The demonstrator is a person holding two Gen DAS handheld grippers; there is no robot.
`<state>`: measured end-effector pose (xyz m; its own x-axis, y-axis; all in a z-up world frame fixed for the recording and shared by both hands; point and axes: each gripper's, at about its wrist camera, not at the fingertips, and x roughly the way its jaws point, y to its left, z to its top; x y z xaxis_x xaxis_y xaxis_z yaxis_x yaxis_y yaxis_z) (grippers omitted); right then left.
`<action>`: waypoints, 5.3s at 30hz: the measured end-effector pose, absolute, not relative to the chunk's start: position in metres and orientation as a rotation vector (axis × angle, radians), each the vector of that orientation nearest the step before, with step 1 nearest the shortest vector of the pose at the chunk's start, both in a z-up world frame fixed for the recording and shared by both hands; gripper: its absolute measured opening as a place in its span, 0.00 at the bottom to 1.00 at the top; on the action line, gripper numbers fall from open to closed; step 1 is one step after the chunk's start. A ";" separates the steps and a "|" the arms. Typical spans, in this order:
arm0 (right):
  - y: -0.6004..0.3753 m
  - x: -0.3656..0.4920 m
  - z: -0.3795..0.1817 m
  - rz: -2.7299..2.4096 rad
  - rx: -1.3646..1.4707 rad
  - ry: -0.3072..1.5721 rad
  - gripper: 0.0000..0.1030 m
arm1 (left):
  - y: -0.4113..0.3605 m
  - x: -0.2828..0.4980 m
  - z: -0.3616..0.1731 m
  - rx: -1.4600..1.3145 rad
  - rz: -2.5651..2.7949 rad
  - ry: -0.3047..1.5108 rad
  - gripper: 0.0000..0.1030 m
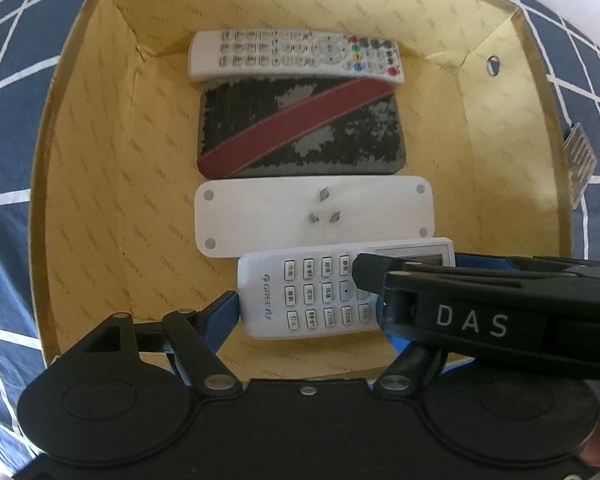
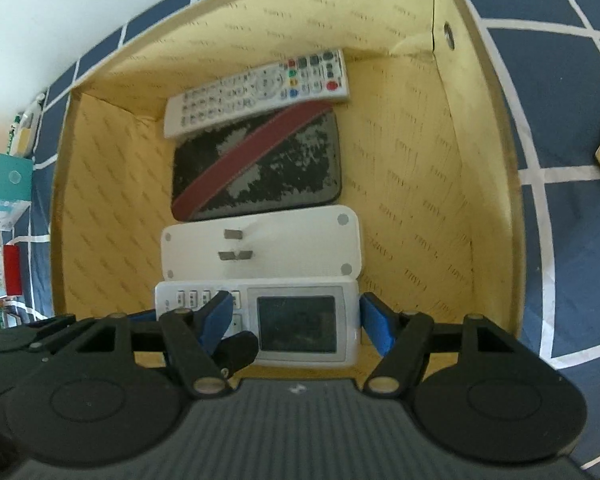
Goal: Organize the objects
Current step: 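Carry the AC remote over the box and lower it inside, then set the AC remote beside the first one and open both tools, then withdraw both tools from the box toward the clear screwdriver set case, then lower both tools onto the screwdriver set case and close on it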
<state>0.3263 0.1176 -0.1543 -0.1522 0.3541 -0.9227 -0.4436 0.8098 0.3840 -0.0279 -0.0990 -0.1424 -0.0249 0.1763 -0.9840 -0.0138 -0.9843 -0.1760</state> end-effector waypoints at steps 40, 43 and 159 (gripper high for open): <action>0.109 0.317 -0.115 0.758 -0.082 1.492 0.76 | -0.113 0.005 -0.090 -1.959 2.317 -0.218 0.84; 0.103 0.314 -0.099 0.775 -0.084 1.451 0.83 | -0.114 0.014 -0.076 -1.927 2.346 -0.234 0.88; -0.084 0.555 -0.209 0.922 -0.483 1.508 0.70 | 0.201 -0.024 -0.178 -2.175 2.382 -0.494 0.94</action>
<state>0.5551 -0.0841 -0.2087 -0.1711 0.2126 -0.9621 -0.7591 0.5941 0.2662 -0.0242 0.2008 -0.1780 -0.1073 0.1124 -0.9879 0.2897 -0.9469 -0.1392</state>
